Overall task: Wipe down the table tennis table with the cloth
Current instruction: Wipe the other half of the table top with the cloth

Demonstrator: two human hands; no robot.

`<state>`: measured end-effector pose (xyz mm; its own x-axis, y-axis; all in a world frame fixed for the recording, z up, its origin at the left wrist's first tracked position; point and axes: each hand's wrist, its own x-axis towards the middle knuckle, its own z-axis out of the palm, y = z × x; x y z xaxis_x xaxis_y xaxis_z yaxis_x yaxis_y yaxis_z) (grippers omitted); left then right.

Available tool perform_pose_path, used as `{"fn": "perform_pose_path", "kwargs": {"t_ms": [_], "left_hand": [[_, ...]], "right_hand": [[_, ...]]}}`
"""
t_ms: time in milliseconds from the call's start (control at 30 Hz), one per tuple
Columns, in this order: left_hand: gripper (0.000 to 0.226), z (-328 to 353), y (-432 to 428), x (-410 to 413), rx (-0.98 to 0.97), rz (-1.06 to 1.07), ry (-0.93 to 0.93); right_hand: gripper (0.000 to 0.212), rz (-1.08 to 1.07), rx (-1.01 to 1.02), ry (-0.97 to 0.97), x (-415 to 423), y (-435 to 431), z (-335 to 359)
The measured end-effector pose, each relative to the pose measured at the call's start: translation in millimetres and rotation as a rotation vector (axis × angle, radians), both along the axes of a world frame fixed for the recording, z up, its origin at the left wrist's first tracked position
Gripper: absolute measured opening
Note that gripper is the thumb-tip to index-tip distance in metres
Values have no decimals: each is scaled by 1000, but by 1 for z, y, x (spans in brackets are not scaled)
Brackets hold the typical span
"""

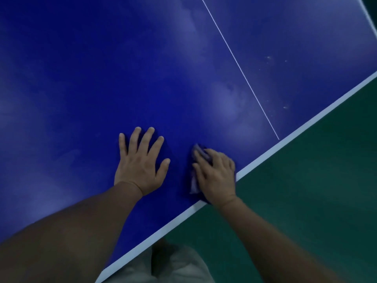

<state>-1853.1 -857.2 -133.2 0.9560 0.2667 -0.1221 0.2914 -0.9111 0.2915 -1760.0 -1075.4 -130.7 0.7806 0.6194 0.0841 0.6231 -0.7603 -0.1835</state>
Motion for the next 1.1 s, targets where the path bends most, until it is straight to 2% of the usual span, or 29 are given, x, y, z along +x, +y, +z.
{"fn": "perform_pose_path", "kwargs": {"t_ms": [100,167,267,400,500,600,700,800,867,967,1033,1100], "left_hand": [[63,1,1,-1,2,-146,-26],[61,1,2,-2,-6,-271,-48],[60,2,2,-3,-3,-339,-37],[59,4,0,-1,-21,-310,-22],[57,2,1,-1,-42,-287,-30],[54,4,-5,2,-26,-249,-39],[52,10,-30,13,-43,-77,-50],[53,17,-74,37,-79,102,-52],[54,21,-108,63,-125,184,-65],[60,26,-148,107,-209,316,-72],[66,23,-166,130,-233,360,-57],[68,16,-175,140,-191,366,-24]], "right_hand": [[34,-185,-20,-78,60,-32,5],[35,-385,-8,-37,94,-33,7],[38,-584,4,1,75,-11,0],[42,-276,3,-4,-5,0,-3],[37,-110,30,-29,21,-23,-2],[34,-227,47,-84,91,-43,3],[37,-450,60,-23,148,-54,4],[40,-543,53,37,147,-41,1],[36,-334,65,38,118,-35,3],[42,43,4,17,96,-49,-2],[42,141,2,-12,132,-68,-4],[38,58,35,-20,183,-82,1]]}}
